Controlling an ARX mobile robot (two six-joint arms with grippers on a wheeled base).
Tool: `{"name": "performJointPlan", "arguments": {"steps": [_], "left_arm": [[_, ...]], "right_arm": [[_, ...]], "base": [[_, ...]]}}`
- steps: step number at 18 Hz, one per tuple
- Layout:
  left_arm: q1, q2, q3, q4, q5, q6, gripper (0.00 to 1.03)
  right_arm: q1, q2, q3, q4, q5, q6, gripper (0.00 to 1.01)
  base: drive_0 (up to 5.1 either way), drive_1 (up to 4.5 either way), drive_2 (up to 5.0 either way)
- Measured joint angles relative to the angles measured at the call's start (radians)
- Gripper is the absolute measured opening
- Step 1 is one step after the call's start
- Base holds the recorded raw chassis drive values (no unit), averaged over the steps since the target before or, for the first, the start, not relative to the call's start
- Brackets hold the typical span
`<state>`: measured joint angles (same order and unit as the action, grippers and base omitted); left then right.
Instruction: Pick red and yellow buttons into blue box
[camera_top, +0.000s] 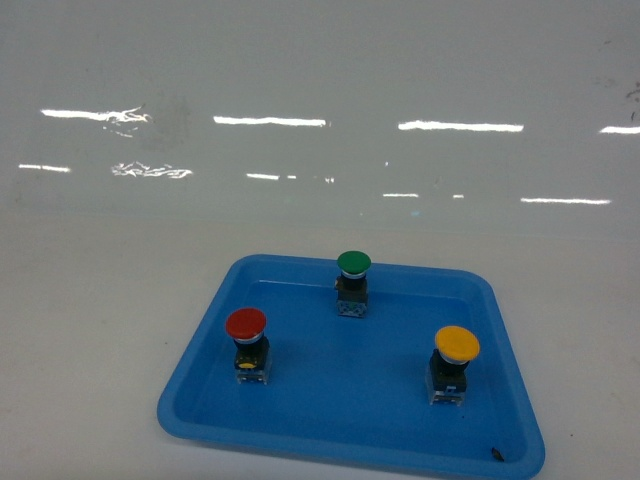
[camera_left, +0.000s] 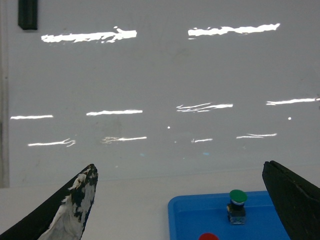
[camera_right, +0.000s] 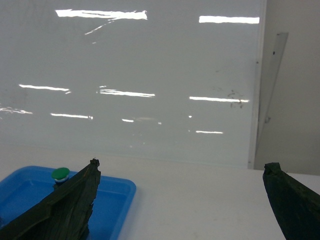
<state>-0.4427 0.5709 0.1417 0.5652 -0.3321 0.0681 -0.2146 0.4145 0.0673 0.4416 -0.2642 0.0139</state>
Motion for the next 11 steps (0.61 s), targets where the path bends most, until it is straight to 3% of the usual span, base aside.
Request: {"name": "performJointPlan", "arguments": {"steps": [1, 3, 7, 11], "left_arm": [[-0.050, 0.096, 0.013, 0.082, -0.023, 0.017, 0.98], [-0.060, 0.265, 0.030, 0.207, -0.027, 0.043, 0.98], [0.031, 0.509, 0.082, 0.349, 0.003, 0.071, 0.98], [0.090, 0.650, 0.175, 0.379, 0.044, 0.072, 0.98]], "right_arm": [[-0.008, 0.085, 0.019, 0.075, -0.041, 0.013, 0.98], [-0.001, 0.213, 0.047, 0.154, -0.092, 0.021, 0.98], [0.043, 0.366, 0.106, 0.180, -0.161, 0.022, 0.98], [0.091, 0.501, 0.167, 0.230, -0.146, 0.020, 0.98]], "base": [[0.0, 0.00, 0.0], [0.0, 0.00, 0.0], [0.0, 0.00, 0.0], [0.0, 0.00, 0.0]]}}
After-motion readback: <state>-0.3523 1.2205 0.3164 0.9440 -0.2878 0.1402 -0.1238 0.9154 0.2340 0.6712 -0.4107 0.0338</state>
